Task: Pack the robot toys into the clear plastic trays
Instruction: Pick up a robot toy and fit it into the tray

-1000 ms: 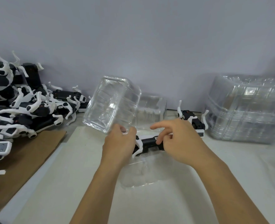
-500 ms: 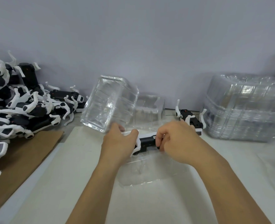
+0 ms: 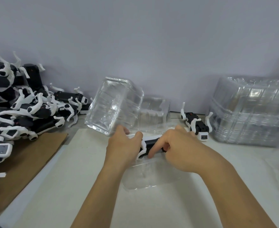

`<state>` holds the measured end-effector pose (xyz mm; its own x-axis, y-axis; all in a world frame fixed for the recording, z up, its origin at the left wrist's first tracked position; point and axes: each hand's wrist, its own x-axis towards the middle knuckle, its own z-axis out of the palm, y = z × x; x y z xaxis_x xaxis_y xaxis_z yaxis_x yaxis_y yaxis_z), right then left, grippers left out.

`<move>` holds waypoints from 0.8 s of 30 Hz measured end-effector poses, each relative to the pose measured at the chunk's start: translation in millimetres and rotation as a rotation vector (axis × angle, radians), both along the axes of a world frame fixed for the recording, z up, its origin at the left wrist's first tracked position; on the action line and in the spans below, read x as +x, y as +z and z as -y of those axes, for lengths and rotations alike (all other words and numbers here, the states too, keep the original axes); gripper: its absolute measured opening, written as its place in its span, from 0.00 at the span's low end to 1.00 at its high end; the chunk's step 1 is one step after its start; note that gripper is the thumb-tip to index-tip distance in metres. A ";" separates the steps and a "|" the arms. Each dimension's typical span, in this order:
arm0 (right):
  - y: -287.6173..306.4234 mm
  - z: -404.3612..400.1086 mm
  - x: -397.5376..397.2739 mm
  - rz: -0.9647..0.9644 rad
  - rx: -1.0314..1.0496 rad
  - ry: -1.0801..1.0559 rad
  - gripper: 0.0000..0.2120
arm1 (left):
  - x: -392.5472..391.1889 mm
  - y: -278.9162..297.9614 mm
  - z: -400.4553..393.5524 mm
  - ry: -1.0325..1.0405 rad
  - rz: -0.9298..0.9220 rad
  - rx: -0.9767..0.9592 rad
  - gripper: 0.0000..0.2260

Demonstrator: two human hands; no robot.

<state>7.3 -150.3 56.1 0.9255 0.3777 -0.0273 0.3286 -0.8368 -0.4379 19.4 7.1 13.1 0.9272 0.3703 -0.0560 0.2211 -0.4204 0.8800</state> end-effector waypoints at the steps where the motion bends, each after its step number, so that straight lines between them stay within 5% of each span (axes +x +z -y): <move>1: 0.2 -1.9 -0.3 -0.004 -0.026 -0.001 0.33 | 0.2 0.2 0.1 -0.002 0.001 -0.001 0.12; 14: -0.4 9.7 7.7 0.031 0.257 -0.060 0.27 | -2.5 5.4 0.2 -0.021 0.015 0.037 0.16; 20: -9.3 24.6 18.8 0.171 0.410 -0.162 0.25 | -6.5 9.8 9.3 -0.166 0.389 0.395 0.13; 24: -12.3 23.3 19.7 0.174 0.407 -0.185 0.24 | -13.9 16.4 8.3 -0.493 0.270 0.577 0.26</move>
